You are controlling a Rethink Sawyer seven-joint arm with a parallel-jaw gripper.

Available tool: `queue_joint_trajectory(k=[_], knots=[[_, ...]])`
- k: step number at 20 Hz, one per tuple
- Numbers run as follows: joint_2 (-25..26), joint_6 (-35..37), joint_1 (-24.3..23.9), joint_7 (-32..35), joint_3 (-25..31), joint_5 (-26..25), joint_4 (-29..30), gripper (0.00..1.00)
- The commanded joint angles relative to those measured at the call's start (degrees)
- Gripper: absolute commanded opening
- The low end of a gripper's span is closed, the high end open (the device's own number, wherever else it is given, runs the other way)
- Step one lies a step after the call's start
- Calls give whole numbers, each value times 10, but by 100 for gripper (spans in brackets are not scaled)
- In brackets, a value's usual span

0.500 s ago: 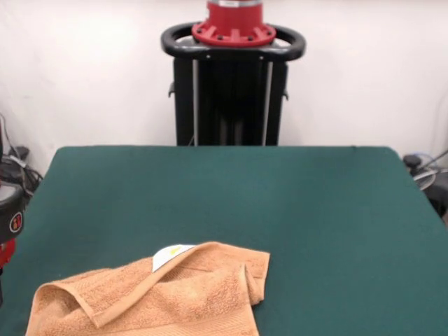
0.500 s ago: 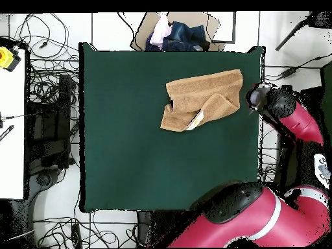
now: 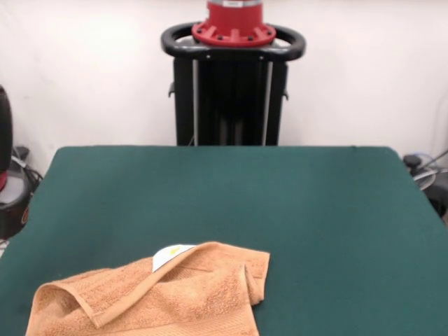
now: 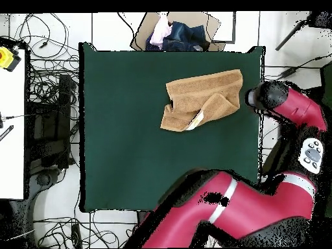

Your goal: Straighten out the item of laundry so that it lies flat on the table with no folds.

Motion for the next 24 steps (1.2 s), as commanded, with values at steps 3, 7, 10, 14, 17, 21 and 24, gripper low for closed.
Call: queue_joint_trajectory(k=[3, 7, 10, 14, 17, 21, 24], knots=[[-52, 101, 61, 156, -77, 7, 24, 100], [-77, 129, 84, 173, -97, 17, 40, 100], [-87, 147, 94, 179, -107, 24, 42, 100], [-91, 140, 98, 182, -111, 35, 50, 100], [-87, 132, 102, 178, -119, 36, 52, 100], [-77, 143, 108, 161, -128, 34, 46, 100], [-83, 134, 98, 174, -91, 74, 67, 100]])
